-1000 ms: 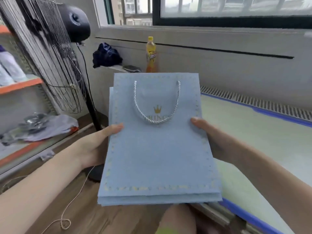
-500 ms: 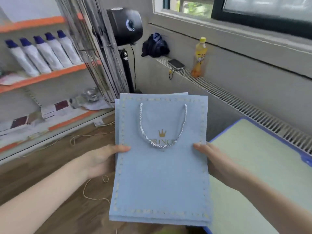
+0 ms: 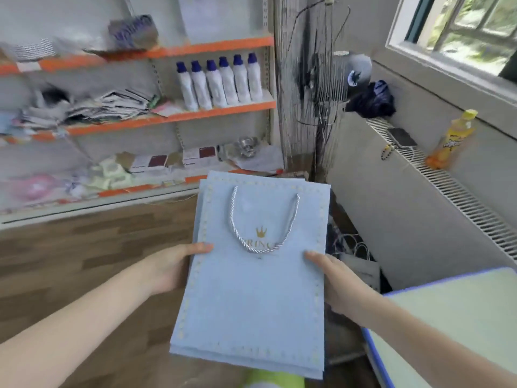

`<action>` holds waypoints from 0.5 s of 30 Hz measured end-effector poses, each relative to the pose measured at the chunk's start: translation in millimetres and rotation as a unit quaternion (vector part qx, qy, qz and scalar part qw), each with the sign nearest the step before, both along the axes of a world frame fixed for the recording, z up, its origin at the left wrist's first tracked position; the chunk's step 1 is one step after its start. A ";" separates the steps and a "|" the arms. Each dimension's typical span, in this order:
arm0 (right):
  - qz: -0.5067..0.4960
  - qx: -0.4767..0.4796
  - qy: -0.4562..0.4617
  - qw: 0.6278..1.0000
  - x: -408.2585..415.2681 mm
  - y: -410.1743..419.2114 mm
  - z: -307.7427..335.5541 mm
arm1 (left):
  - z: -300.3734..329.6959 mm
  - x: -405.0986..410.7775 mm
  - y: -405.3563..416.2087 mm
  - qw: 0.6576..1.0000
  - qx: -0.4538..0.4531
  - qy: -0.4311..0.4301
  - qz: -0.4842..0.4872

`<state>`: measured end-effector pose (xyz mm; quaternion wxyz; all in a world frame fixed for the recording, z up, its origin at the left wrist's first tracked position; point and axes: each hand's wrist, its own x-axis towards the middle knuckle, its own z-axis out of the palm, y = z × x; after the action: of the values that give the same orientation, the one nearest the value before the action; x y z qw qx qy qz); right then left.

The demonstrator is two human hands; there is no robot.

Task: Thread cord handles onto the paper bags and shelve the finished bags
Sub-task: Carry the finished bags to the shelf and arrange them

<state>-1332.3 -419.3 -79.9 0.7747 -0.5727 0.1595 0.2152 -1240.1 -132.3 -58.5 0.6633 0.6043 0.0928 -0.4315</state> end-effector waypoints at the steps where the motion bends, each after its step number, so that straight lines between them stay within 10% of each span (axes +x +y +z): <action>1: 0.008 -0.001 0.005 1.000 13.8 11.6 3.4 | 2.6 3.7 9.3 1.000 -0.001 -0.011 0.028; 15: 0.024 -0.017 -0.004 1.000 270.3 103.1 16.8 | 3.5 174.6 84.9 0.974 -0.017 -0.057 0.217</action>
<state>-1062.0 -316.2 -63.1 0.7602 -0.5902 0.1462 0.2290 -1065.5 -47.3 -55.1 0.7558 0.5815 0.1767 -0.2437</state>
